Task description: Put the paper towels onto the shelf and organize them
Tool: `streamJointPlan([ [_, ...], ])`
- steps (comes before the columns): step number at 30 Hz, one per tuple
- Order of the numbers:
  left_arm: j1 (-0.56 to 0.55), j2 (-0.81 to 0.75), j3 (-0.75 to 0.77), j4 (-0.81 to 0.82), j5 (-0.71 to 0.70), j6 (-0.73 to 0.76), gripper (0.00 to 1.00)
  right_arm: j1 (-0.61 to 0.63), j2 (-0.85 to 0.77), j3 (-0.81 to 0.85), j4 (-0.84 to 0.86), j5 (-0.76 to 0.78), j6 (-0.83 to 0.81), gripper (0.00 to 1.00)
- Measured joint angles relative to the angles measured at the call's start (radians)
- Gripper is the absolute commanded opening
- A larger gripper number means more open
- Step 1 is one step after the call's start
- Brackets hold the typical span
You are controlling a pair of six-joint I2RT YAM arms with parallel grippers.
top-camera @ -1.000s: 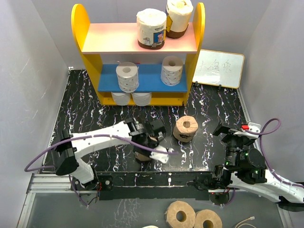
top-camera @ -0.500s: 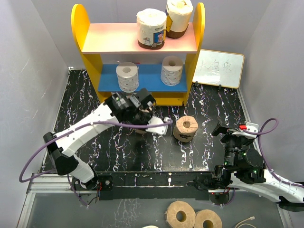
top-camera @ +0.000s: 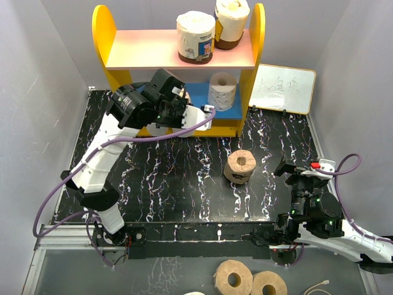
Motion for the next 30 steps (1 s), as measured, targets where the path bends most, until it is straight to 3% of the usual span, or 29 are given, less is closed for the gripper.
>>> streamJointPlan([
  [14,0.057,-0.039,0.075,0.141,-0.204,0.220,0.00,0.005,-0.018,0.000,0.002,-0.003,-0.003,0.99],
  [23,0.057,-0.130,0.076,0.241,-0.296,0.323,0.08,0.008,-0.018,0.000,0.002,-0.003,-0.004,0.98],
  [30,0.091,-0.125,0.093,0.308,-0.288,0.351,0.12,0.011,-0.018,0.000,0.002,-0.003,-0.007,0.98],
])
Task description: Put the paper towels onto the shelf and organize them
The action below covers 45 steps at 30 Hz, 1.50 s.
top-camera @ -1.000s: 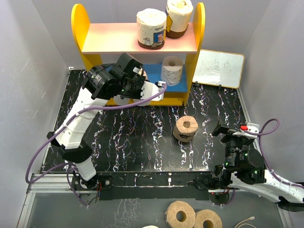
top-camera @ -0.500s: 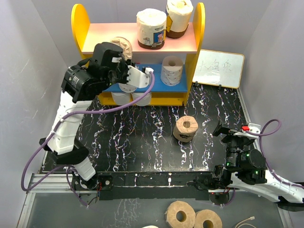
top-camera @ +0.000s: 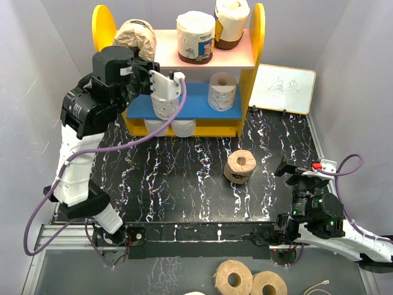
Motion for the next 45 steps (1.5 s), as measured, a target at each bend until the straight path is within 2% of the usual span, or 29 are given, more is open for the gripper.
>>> streamJointPlan([
  [9,0.305,0.128,0.040,-0.004,0.190,-0.108,0.13,0.000,-0.003,0.000,0.000,0.000,-0.005,0.98],
  [13,0.370,0.158,0.040,0.015,0.251,-0.136,0.13,0.000,-0.008,0.000,0.000,0.000,-0.008,0.98],
  [17,0.383,0.157,0.040,0.020,0.289,-0.151,0.18,0.000,-0.008,0.000,0.000,0.000,-0.010,0.98],
  [20,0.386,0.157,0.040,0.026,0.307,-0.159,0.33,0.000,-0.008,0.000,0.000,0.000,-0.010,0.98],
  [25,0.388,0.157,0.040,0.047,0.325,-0.165,0.48,0.000,-0.008,0.000,0.000,0.000,-0.011,0.98],
  [38,0.388,0.137,-0.030,0.293,0.298,-0.111,0.56,0.001,-0.008,0.000,0.000,-0.001,-0.011,0.99],
  [45,0.388,0.135,-0.043,0.476,0.288,-0.101,0.65,0.001,-0.008,0.000,0.000,-0.001,-0.011,0.98],
])
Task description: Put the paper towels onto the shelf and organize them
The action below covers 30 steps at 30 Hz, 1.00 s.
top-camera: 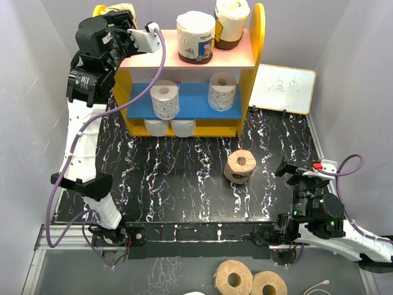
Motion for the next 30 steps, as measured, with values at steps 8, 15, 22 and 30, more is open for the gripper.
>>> streamJointPlan([
  [8,-0.003,-0.032,0.026,-0.077,0.108,-0.117,0.99,0.002,0.000,0.000,0.000,0.000,0.000,0.98],
  [15,-0.074,-0.215,-0.307,-0.228,0.409,-0.217,0.98,0.005,-0.005,0.000,0.000,0.000,0.000,0.98],
  [22,-0.456,-0.162,-0.603,-0.222,0.422,-0.162,0.88,0.006,-0.011,0.000,0.001,0.009,-0.002,0.98],
  [30,-0.630,0.017,-0.697,-0.030,0.364,-0.235,0.75,0.006,-0.011,0.000,0.001,0.020,-0.004,0.99],
])
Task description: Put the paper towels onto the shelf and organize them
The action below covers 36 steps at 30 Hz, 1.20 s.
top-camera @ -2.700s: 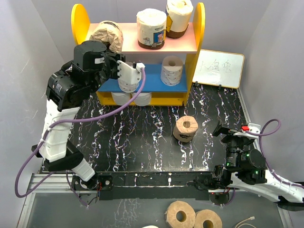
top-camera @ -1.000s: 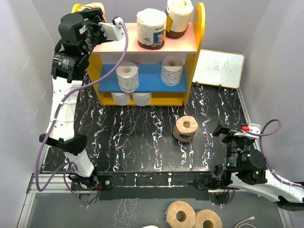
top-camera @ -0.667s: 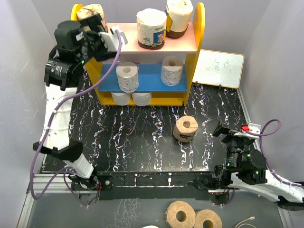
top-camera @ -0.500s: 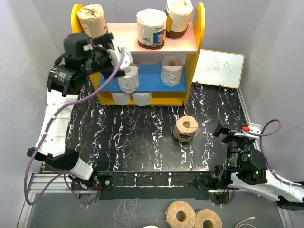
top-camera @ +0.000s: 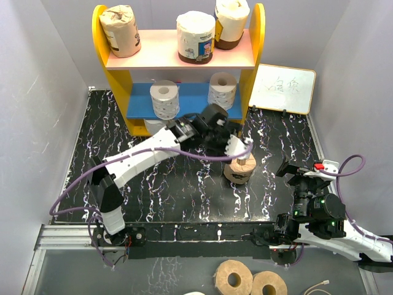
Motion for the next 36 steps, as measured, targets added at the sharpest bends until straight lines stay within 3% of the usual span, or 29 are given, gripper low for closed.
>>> streamJointPlan([
  [8,-0.236,0.010,-0.261,0.237,-0.208,-0.074,0.71,0.001,0.000,0.000,0.000,0.000,0.000,0.98],
  [12,-0.291,0.008,-0.325,0.326,-0.298,-0.126,0.72,0.001,0.000,0.000,0.000,0.000,-0.001,0.98],
  [21,-0.309,0.007,-0.424,0.491,-0.459,-0.171,0.64,0.001,0.000,0.000,0.000,0.000,-0.001,0.98],
  [36,-0.309,0.046,-0.422,0.536,-0.473,-0.226,0.63,0.001,0.000,0.000,0.000,0.000,-0.003,0.98],
])
